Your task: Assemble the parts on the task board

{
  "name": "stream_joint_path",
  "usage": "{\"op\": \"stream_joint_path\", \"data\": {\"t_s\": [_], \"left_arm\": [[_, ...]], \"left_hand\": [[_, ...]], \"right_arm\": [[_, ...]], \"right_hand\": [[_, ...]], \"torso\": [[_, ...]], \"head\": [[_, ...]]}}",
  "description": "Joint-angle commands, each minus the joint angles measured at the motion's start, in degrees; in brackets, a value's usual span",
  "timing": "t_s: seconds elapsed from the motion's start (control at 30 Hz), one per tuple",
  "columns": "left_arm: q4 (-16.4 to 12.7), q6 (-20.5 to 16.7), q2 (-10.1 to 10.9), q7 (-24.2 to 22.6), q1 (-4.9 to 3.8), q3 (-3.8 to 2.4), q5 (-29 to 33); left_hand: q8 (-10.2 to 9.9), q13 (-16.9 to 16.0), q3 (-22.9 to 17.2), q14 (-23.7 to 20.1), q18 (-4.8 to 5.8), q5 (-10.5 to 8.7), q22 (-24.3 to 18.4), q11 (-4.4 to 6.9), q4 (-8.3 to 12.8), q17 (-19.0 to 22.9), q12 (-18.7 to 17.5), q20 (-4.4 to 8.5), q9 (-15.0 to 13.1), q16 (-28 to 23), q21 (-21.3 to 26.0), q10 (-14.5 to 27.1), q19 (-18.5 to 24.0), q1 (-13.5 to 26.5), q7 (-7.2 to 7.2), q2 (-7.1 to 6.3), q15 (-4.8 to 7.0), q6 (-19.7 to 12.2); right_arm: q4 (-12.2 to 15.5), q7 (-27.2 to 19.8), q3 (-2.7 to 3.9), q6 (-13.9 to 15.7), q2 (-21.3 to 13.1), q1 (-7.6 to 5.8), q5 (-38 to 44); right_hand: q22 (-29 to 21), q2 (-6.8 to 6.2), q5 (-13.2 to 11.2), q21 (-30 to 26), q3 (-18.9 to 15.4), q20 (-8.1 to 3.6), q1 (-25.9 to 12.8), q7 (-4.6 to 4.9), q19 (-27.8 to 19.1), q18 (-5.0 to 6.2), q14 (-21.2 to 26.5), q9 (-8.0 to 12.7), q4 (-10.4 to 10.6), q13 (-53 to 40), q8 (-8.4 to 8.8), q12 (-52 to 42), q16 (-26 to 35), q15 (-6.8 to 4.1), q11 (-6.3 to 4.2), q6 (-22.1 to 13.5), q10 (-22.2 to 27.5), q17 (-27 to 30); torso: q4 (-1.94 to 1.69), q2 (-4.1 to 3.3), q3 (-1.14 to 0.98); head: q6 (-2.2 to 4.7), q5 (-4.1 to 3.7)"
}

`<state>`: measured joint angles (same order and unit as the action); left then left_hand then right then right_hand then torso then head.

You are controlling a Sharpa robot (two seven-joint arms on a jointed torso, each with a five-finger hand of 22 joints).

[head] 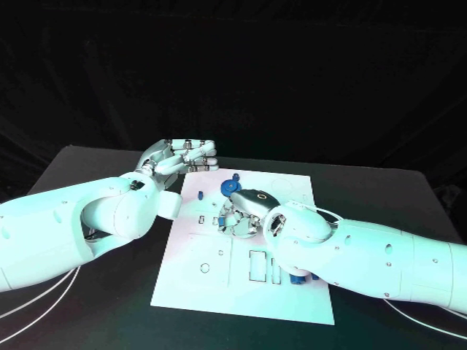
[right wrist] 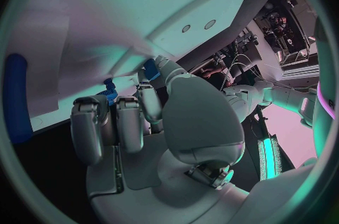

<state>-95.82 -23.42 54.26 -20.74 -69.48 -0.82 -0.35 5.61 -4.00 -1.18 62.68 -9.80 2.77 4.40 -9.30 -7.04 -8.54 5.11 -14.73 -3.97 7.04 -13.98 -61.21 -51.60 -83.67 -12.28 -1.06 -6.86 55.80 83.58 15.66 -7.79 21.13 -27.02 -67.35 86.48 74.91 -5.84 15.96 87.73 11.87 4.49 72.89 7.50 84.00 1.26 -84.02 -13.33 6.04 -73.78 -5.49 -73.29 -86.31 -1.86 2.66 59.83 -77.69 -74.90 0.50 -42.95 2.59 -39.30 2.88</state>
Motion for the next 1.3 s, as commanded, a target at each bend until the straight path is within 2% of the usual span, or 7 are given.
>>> {"op": "stream_joint_path", "data": {"t_s": [0.03,0.57,0.8,0.93,1.03,1.2,1.3], "left_arm": [[-0.1,1.1,-0.1,-0.2,-0.06,-0.04,-0.2],[0.0,1.2,-0.1,0.0,-0.06,-0.04,-0.2],[0.7,2.4,-0.1,2.1,-0.06,-0.03,-1.7],[2.1,5.3,0.0,6.4,-0.06,-0.02,-8.6],[3.2,7.6,-0.1,10.1,-0.06,-0.02,-17.0],[4.5,12.6,-0.3,19.3,-0.09,-0.03,-27.4],[5.2,17.5,-0.7,26.5,-0.32,-0.04,-32.7]], "left_hand": [[-0.4,0.0,0.1,0.0,-0.79,0.17,-0.1,-0.2,0.4,-0.1,-0.2,-0.27,0.0,-0.2,0.4,0.0,-0.1,0.0,-0.21,0.43,-0.31,0.1],[-0.5,0.0,0.2,0.0,-0.78,0.17,-0.1,-0.21,0.4,-0.1,-0.3,-0.28,0.0,-0.3,0.4,0.0,-0.1,0.0,-0.21,0.44,-0.32,0.0],[-0.6,0.0,0.4,0.5,-0.84,0.16,0.0,-0.19,0.5,-0.3,-0.4,-0.19,0.0,-0.2,0.2,0.0,-0.4,0.3,-0.17,0.3,-0.22,0.0],[-0.4,-0.4,2.0,4.0,-0.87,0.15,0.5,0.55,0.0,-1.4,0.0,0.82,-0.2,1.4,-1.3,-1.7,-3.1,2.0,0.43,-0.29,0.86,1.1],[1.2,-1.8,3.1,11.8,-0.93,0.23,1.9,2.71,-1.6,-4.2,2.8,2.92,-0.9,6.8,-4.6,-7.2,-8.3,4.4,2.1,0.43,3.45,4.3],[3.3,-5.6,4.6,22.0,-0.77,0.38,5.9,6.39,-3.5,-15.1,8.3,8.12,-2.2,23.0,-12.7,-14.9,-18.0,6.1,5.21,0.65,7.48,8.2],[5.0,-10.3,4.8,24.2,-0.67,-0.28,9.5,8.1,-4.6,-46.3,13.8,10.81,-3.7,53.6,-19.0,-17.0,-22.0,6.4,6.63,1.58,9.05,9.5]], "right_arm": [[0.0,0.7,-0.03,-0.8,0.1,0.09,0.7],[0.3,0.3,-0.04,1.1,0.0,0.09,0.6],[3.0,-1.6,0.03,7.3,-2.3,0.01,0.2],[6.5,-7.9,0.42,10.4,-5.9,-0.87,-4.3],[9.1,-13.4,0.66,10.2,-9.7,-2.15,-11.1],[13.6,-17.5,0.93,7.7,-17.2,-4.51,-25.3],[15.4,-17.9,0.99,6.3,-21.3,-5.71,-29.4]], "right_hand": [[13.0,-0.06,0.0,-0.3,-0.4,0.3,-0.6,0.02,4.0,-0.47,-4.3,0.1,0.1,0.1,0.4,0.3,0.1,0.5,0.07,-0.6,0.3,-7.5],[12.5,-1.0,-1.0,-1.0,-2.1,0.84,-1.8,0.64,3.5,-0.26,-4.2,0.5,0.9,1.4,1.36,1.9,0.4,1.05,0.7,-2.7,1.9,-7.1],[11.4,-2.59,-2.4,-2.6,-6.6,1.71,-2.4,1.94,2.4,0.17,-3.9,1.3,2.7,4.6,1.88,5.0,1.0,2.0,1.86,-7.5,5.1,-6.0],[10.2,-1.79,-2.8,-4.4,-9.0,2.23,0.2,2.56,1.2,0.67,-3.4,1.9,4.4,5.1,1.54,5.2,2.0,2.53,2.39,-9.8,5.6,-4.5],[8.0,-0.28,-2.8,-7.5,-8.5,2.21,2.1,2.29,-1.0,1.53,-2.4,1.8,4.1,5.4,1.04,5.4,4.2,2.36,2.23,-9.0,6.0,-1.0],[6.5,0.58,-0.9,-9.9,-8.3,1.82,3.5,1.71,-2.4,2.07,-2.0,1.5,3.6,6.0,-0.13,5.8,5.6,1.88,1.69,-7.2,6.5,0.8],[6.5,0.82,0.1,-9.9,-8.3,1.67,3.6,1.56,-2.3,2.02,-2.1,1.5,3.6,6.1,-0.48,5.8,5.6,1.73,1.52,-6.7,6.4,0.7]], "torso": [[-0.02,0.0,-0.01],[0.01,-0.02,-0.04],[0.0,0.13,-0.1],[0.17,0.48,-0.17],[0.31,0.9,-0.3],[0.49,1.98,-0.56],[0.76,2.75,-0.77]], "head": [[0.01,-0.1],[0.24,-0.18],[0.39,-0.18],[0.67,-0.03],[0.78,0.09],[0.41,0.59],[-0.06,0.82]]}}
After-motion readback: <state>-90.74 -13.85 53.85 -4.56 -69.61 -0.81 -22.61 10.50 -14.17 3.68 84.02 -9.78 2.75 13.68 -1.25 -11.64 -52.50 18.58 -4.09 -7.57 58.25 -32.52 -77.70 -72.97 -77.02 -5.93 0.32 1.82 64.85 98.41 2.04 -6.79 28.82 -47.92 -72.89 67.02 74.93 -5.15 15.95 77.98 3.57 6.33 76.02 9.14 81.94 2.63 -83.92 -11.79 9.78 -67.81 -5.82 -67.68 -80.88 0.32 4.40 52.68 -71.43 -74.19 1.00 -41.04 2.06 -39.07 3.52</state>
